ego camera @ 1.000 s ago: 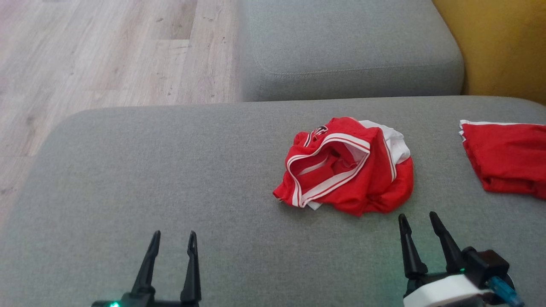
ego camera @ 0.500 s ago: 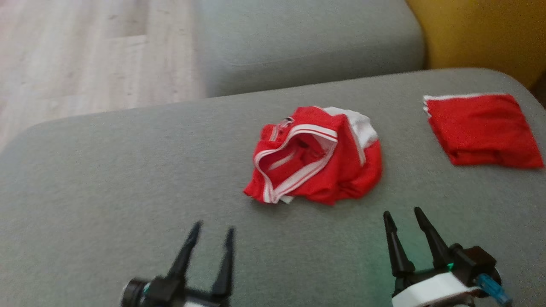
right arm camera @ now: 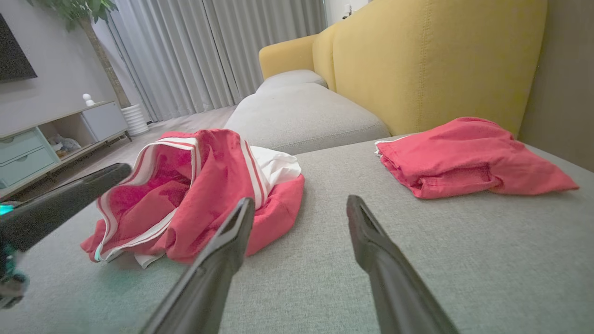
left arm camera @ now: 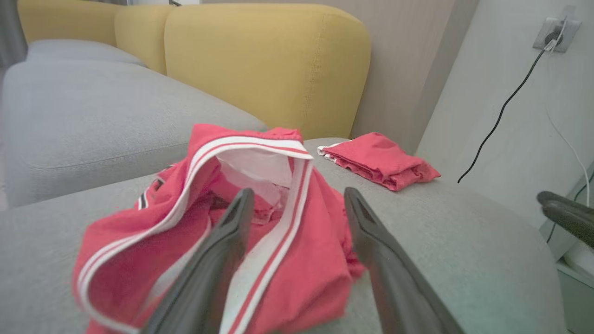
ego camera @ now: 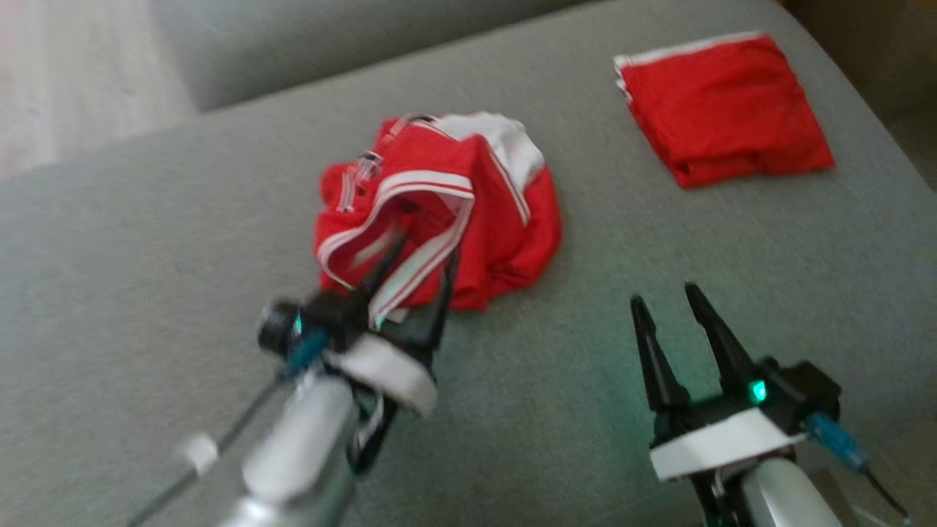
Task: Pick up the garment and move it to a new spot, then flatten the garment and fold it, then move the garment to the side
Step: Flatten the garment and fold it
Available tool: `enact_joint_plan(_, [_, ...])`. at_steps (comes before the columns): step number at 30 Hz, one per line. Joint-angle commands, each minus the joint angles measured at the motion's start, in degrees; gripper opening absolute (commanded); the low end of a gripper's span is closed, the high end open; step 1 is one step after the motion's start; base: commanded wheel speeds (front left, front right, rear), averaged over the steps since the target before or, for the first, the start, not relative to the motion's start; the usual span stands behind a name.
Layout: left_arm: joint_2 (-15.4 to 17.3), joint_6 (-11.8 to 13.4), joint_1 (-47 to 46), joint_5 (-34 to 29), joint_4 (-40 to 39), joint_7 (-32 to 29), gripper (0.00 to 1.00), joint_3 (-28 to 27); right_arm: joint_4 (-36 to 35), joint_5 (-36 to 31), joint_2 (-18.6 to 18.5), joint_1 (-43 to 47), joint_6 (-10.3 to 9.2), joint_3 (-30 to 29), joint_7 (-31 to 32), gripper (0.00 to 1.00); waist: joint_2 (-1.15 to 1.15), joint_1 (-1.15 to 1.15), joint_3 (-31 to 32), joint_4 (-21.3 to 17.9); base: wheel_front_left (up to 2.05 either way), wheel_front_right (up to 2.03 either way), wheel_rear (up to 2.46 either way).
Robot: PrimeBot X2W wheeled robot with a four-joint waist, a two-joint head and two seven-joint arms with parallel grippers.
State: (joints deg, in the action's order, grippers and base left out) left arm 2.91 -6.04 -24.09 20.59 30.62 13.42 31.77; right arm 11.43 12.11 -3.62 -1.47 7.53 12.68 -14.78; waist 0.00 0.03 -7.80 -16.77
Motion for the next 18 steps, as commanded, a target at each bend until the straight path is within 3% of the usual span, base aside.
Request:
enact_joint_plan(1, [0.0, -0.3, -5.2, 1.5, 0.9, -0.7, 1.0, -0.6, -2.3, 0.4, 0.2, -2.8, -0.04, 1.7, -0.2, 1.0, 0.0, -0.03, -5.9, -4.8, 0.0, 0.0, 0.0])
enact_joint_plan(8, [0.0, -1.1, -14.0, 6.5, 6.8, -1.2, 1.0, 2.4, -1.9, 1.2, 0.6, -4.5, -0.04, 2.1, -0.2, 1.0, 0.0, -0.03, -8.9, -6.8, 0.0, 0.0, 0.0])
enact_joint_plan(15, [0.0, -1.2, -19.7, 6.1, 9.5, 0.9, 1.0, 2.6, -1.3, 1.5, 0.7, -5.3, -0.04, 2.8, -0.2, 1.0, 0.0, -0.03, -8.8, -7.5, 0.0, 0.0, 0.0])
enact_joint_plan(17, [0.1, -1.3, -21.0, 5.7, 9.2, 1.3, 0.37, 2.4, -1.3, 1.8, 0.7, -5.3, -0.04, 2.8, -0.2, 1.0, 0.0, -0.03, -8.3, -7.6, 0.0, 0.0, 0.0])
enact_joint_plan(18, [0.1, -1.3, -21.8, 5.5, 8.9, 1.4, 0.0, 2.6, -1.3, 1.9, 0.7, -5.1, -0.04, 2.8, -0.2, 1.0, 0.0, -0.03, -8.0, -7.6, 0.0, 0.0, 0.0])
